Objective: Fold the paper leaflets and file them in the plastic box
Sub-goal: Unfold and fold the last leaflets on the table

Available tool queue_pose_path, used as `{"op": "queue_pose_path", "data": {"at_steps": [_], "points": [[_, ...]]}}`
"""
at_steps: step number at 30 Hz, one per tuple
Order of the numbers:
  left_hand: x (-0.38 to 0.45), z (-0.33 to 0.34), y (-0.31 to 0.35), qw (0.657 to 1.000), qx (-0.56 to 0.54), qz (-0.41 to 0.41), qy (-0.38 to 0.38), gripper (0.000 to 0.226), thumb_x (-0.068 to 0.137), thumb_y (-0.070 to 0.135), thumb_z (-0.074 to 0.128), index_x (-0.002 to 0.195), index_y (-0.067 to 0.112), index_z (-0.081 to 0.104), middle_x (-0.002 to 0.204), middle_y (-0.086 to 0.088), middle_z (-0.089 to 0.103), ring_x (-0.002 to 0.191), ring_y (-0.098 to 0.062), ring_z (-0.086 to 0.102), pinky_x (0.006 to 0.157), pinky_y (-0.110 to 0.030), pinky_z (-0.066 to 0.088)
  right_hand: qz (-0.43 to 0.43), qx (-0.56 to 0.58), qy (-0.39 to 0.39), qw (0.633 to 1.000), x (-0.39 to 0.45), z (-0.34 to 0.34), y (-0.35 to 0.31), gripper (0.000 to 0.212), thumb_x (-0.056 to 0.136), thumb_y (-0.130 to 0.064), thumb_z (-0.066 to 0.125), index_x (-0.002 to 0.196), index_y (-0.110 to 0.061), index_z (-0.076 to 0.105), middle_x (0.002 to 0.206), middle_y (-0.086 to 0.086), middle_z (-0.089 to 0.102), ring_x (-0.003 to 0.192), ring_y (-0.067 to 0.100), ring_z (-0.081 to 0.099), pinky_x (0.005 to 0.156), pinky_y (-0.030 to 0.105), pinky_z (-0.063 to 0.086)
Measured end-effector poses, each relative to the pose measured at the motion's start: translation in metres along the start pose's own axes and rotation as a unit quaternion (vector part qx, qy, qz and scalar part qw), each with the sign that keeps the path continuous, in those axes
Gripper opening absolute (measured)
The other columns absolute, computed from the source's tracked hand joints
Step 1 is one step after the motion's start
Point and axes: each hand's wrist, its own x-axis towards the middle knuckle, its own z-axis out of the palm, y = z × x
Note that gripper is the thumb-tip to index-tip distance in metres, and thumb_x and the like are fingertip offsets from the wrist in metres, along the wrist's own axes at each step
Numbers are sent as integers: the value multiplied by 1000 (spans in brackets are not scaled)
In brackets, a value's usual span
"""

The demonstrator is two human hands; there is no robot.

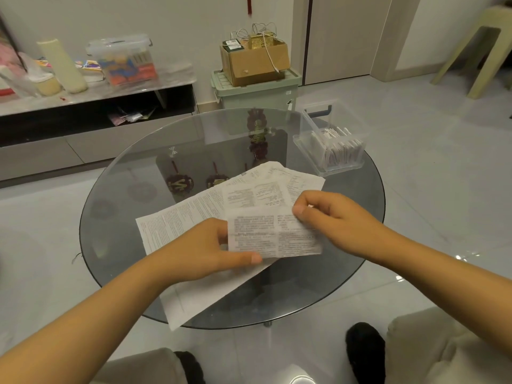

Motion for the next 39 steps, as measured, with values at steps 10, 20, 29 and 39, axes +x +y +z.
{"op": "queue_pose_path", "data": {"at_steps": [10, 20, 29, 39], "points": [[16, 8, -1, 969, -148, -51, 189, 28, 89, 30, 58, 117, 30, 60, 108, 20, 65, 98, -6, 65, 87, -32, 55, 58, 27, 36, 997, 16, 8, 7, 78, 79, -30, 72, 139, -37, 23, 107, 0, 63, 94, 13, 65, 82, 29, 56], [31, 14, -12, 964, -26, -40, 262, 100, 79, 40, 69, 148, 32, -3, 134, 6, 42, 97, -4, 50, 73, -14, 43, 13, -84, 71, 994, 26, 22, 19, 91, 80, -22, 72, 142, -41, 10, 108, -21, 41, 92, 4, 51, 79, 23, 52], [29, 20, -22, 954, 223, -12, 201, 55, 87, 33, 63, 137, 37, 41, 152, 6, 11, 138, -16, 20, 114, -35, 21, 7, -353, 22, 935, 24, 26, 26, 51, 85, -50, 59, 133, -41, 46, 147, 0, 19, 134, 20, 18, 111, 36, 17], [28, 12, -19, 934, 337, 79, 94, 53, 87, 56, 51, 135, 34, 47, 138, 14, 43, 129, -7, 33, 109, -32, 17, -73, -387, -68, 917, 19, 21, 23, 52, 85, -60, 49, 132, -37, 50, 139, -11, 46, 126, 13, 37, 103, 28, 24]]}}
